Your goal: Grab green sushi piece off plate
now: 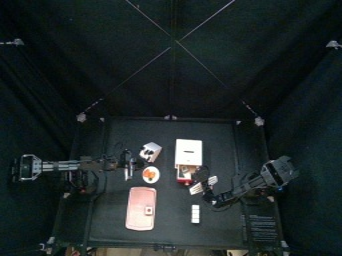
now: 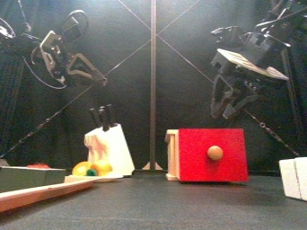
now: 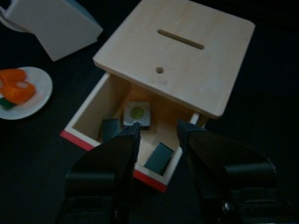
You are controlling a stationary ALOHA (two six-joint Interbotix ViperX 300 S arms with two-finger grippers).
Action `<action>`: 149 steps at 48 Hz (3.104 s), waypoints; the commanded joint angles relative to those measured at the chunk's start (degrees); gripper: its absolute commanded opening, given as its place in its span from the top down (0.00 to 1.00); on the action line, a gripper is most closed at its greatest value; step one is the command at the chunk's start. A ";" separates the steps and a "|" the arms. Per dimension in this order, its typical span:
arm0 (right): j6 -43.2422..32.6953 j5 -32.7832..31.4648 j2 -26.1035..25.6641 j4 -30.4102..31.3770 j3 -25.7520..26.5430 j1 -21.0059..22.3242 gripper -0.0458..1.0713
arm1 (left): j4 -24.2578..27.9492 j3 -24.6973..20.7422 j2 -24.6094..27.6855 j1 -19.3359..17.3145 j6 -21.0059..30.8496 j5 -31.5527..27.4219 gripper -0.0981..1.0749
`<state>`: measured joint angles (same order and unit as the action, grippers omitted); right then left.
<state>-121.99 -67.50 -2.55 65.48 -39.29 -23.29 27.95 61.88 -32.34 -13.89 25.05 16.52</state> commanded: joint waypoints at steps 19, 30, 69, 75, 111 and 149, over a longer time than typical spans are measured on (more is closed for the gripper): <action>0.35 28.21 1.76 14.06 6.15 0.70 0.26 | -0.26 -0.70 -0.09 -0.09 -0.09 0.53 0.47; 0.88 43.77 7.21 18.90 9.84 2.81 0.26 | -0.26 -0.70 -0.09 -0.09 -0.09 0.62 0.47; 18.98 54.76 24.96 17.40 27.95 6.15 0.18 | -0.26 -0.62 -0.26 -0.09 -0.18 0.53 0.47; 21.45 54.67 26.98 15.73 29.09 6.77 0.18 | -0.18 -0.53 -0.26 -0.18 -0.18 0.53 0.47; 29.79 55.11 30.06 7.73 32.78 6.59 0.18 | -0.18 -0.35 -0.26 -0.18 -0.18 0.53 0.47; 29.79 55.46 31.55 7.47 33.31 6.86 0.18 | -0.18 -0.35 -0.26 -0.26 -0.18 0.53 0.47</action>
<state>-92.37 -12.22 30.59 73.04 -7.47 -16.70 27.77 62.31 -32.52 -14.06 24.96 16.61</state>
